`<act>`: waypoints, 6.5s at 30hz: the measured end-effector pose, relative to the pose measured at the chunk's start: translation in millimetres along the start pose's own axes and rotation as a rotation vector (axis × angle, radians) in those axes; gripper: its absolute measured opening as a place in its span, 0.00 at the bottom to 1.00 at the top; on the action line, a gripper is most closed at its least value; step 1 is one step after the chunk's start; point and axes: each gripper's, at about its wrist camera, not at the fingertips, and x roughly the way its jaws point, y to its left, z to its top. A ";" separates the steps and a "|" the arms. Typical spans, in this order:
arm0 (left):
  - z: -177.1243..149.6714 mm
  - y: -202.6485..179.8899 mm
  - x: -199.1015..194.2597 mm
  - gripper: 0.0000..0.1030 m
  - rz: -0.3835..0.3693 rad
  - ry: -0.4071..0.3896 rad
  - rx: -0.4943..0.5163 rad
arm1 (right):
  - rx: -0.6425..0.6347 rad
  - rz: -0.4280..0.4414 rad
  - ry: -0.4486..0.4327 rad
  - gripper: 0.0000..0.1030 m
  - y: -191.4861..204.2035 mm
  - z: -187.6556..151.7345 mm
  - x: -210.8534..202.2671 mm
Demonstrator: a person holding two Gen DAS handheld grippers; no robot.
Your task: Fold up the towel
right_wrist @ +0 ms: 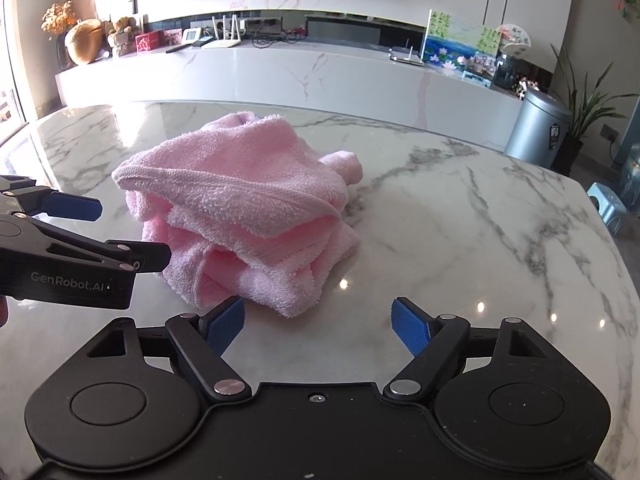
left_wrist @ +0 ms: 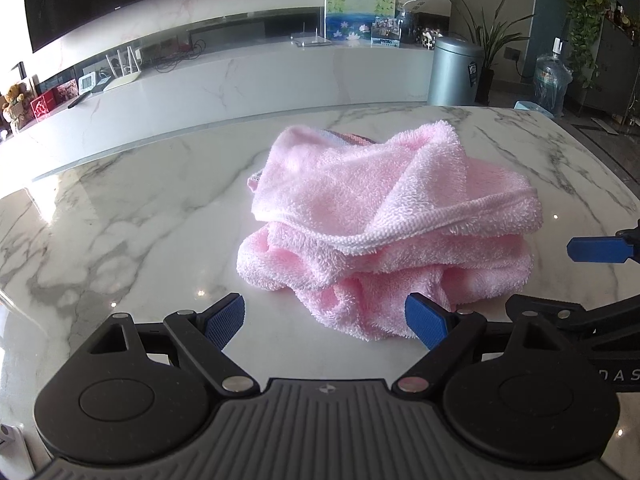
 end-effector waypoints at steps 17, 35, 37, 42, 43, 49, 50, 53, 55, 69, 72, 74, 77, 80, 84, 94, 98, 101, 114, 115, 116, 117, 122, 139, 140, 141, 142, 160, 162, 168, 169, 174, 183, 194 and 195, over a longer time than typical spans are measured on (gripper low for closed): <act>0.1 0.3 -1.8 0.69 -0.033 -0.012 0.057 | 0.022 0.136 0.041 0.08 -4.1 7.6 10.8; 5.3 -28.7 9.1 0.31 -0.108 -0.003 0.212 | 0.023 0.088 0.141 0.06 -10.8 -18.4 -15.2; 5.1 -24.7 10.2 0.23 -0.142 0.008 0.180 | 0.035 0.078 0.146 0.06 -14.6 -21.3 -18.9; 0.6 -20.1 6.1 0.09 -0.103 0.043 0.183 | 0.056 0.049 0.162 0.06 -22.6 -24.4 -25.0; -0.3 -17.8 4.8 0.09 -0.102 0.048 0.176 | 0.057 0.040 0.164 0.06 -23.9 -24.8 -26.5; -5.9 -5.8 -3.2 0.08 -0.053 0.078 0.162 | 0.077 0.002 0.184 0.03 -34.3 -30.2 -35.4; -6.5 -3.7 -4.1 0.08 -0.043 0.083 0.161 | 0.083 -0.012 0.185 0.03 -36.9 -31.0 -37.7; -9.1 5.4 -6.5 0.07 -0.008 0.100 0.141 | 0.121 -0.017 0.185 0.03 -46.0 -32.0 -42.4; -9.4 8.1 -11.6 0.07 -0.020 0.097 0.130 | 0.150 0.013 0.165 0.04 -50.7 -31.1 -46.5; 9.4 10.0 -50.2 0.39 -0.112 0.073 0.155 | 0.022 0.132 0.137 0.32 -28.4 -22.3 -54.3; 16.9 11.9 -58.7 0.43 -0.123 0.068 0.187 | -0.006 0.142 0.131 0.32 -27.5 -19.9 -56.8; 20.5 6.5 -61.0 0.46 -0.133 0.074 0.268 | -0.036 0.151 0.126 0.33 -26.8 -16.8 -59.4; 22.9 -3.9 -62.9 0.48 -0.165 0.092 0.391 | -0.103 0.165 0.129 0.34 -24.1 -11.2 -62.4; 21.2 -17.1 -64.4 0.48 -0.191 0.109 0.545 | -0.208 0.193 0.142 0.35 -20.1 -3.9 -65.7; 13.9 -35.3 -67.3 0.48 -0.203 0.104 0.772 | -0.351 0.231 0.154 0.38 -14.8 6.2 -69.3; -3.0 -62.0 -51.5 0.48 -0.219 0.098 1.127 | -0.720 0.311 0.194 0.40 4.8 26.9 -62.2; -4.0 -67.2 -37.4 0.48 -0.226 0.105 1.216 | -0.832 0.320 0.221 0.40 6.9 28.5 -50.2; -4.2 -69.2 -28.3 0.42 -0.232 0.108 1.262 | -0.904 0.323 0.217 0.39 10.6 28.5 -42.8; 16.4 -69.7 -21.1 0.06 -0.231 0.135 1.246 | -0.931 0.332 0.247 0.05 11.4 44.4 -46.8; 19.0 -70.4 -24.6 0.06 -0.222 0.129 1.246 | -0.934 0.329 0.242 0.05 11.5 48.2 -51.1; 22.7 -70.9 -28.7 0.06 -0.210 0.119 1.245 | -0.931 0.322 0.234 0.05 11.8 52.1 -55.1; 27.6 -71.5 -33.7 0.06 -0.197 0.112 1.241 | -0.928 0.316 0.226 0.05 12.0 56.1 -59.1; 41.8 -73.8 -61.7 0.05 -0.141 0.077 1.233 | -0.936 0.260 0.184 0.04 13.7 79.6 -86.2; 90.0 -95.2 -166.8 0.05 0.057 -0.095 1.208 | -0.874 0.201 0.041 0.02 13.6 126.4 -183.5; 91.5 -97.2 -171.9 0.05 0.062 -0.104 1.203 | -0.860 0.222 0.050 0.02 13.9 122.9 -186.3; 92.9 -98.9 -176.1 0.05 0.068 -0.115 1.199 | -0.854 0.236 0.054 0.03 14.7 118.2 -188.3; 95.2 -102.4 -183.5 0.05 0.079 -0.131 1.194 | -0.849 0.250 0.058 0.04 15.5 113.4 -190.2; 95.5 -130.1 -222.2 0.05 0.136 -0.176 1.189 | -0.617 0.413 0.150 0.26 23.4 27.3 -142.9; 95.6 -127.4 -221.9 0.05 0.137 -0.170 1.185 | -0.610 0.422 0.158 0.26 22.8 24.0 -134.4; 93.1 -116.2 -217.5 0.05 0.134 -0.143 1.176 | -0.623 0.430 0.187 0.26 26.3 20.9 -108.7; 93.0 -112.7 -213.3 0.05 0.128 -0.134 1.173 | -0.623 0.435 0.195 0.26 27.3 21.0 -103.6; 89.8 -101.7 -201.5 0.05 0.103 -0.107 1.157 | -0.629 0.471 0.231 0.26 34.0 19.1 -81.1; 81.4 -78.1 -166.0 0.05 0.041 -0.053 1.112 | -0.619 0.520 0.301 0.26 53.4 4.7 -38.4; 66.8 -52.3 -125.9 0.05 0.007 0.019 1.066 | -0.652 0.538 0.347 0.04 62.1 -4.4 -21.5; 65.5 -51.1 -123.8 0.05 0.006 0.023 1.066 | -0.655 0.538 0.348 0.02 62.4 -5.1 -21.3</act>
